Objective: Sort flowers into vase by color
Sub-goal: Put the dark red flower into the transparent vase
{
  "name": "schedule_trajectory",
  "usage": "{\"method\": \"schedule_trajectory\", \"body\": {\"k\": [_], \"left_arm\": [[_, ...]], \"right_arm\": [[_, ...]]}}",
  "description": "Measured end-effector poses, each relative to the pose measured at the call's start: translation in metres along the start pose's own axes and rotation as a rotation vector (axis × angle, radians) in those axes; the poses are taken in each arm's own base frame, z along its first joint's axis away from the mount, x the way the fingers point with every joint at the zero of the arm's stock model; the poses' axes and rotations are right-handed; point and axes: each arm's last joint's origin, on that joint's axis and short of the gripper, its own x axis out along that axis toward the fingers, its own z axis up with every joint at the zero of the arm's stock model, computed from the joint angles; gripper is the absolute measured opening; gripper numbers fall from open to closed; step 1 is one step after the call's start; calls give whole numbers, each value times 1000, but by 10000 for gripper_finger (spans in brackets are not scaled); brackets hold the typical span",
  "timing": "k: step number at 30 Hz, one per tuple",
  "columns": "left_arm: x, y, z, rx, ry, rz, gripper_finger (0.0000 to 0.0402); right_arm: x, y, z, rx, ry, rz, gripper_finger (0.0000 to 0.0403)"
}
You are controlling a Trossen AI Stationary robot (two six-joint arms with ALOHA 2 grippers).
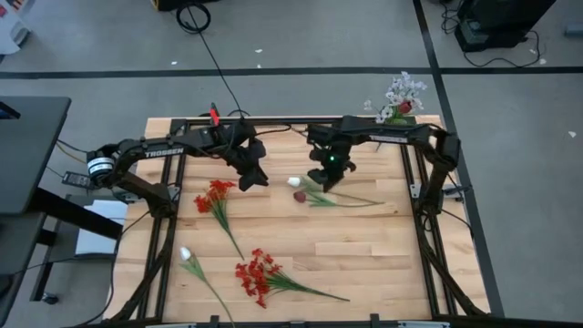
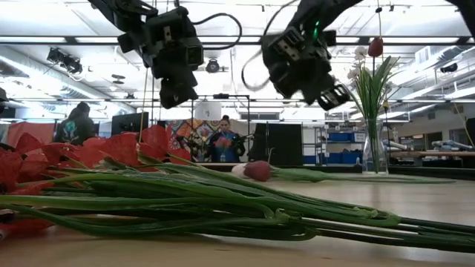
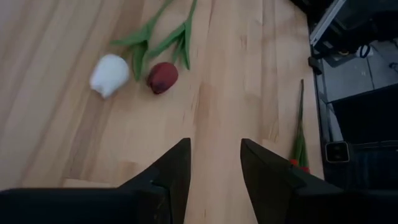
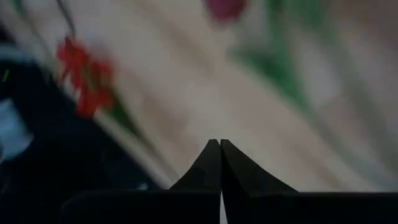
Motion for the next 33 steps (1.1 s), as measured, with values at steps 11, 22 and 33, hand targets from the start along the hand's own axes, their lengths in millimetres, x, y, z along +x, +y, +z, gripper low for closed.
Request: {"method": "schedule_trajectory", "body": {"k": [11,22,33], "left_arm": [[-2,2,10,10,-94,18,144],[-3,2,18,55,-174,65,144],[-3,3,18,50,-183,118,144]], "right_arm": [[9,29,-37,-423,-201,-428,57],[84,14,-48,-495,-129,-562,116],[115,-16,-45,-527,-186,-526,130]]}}
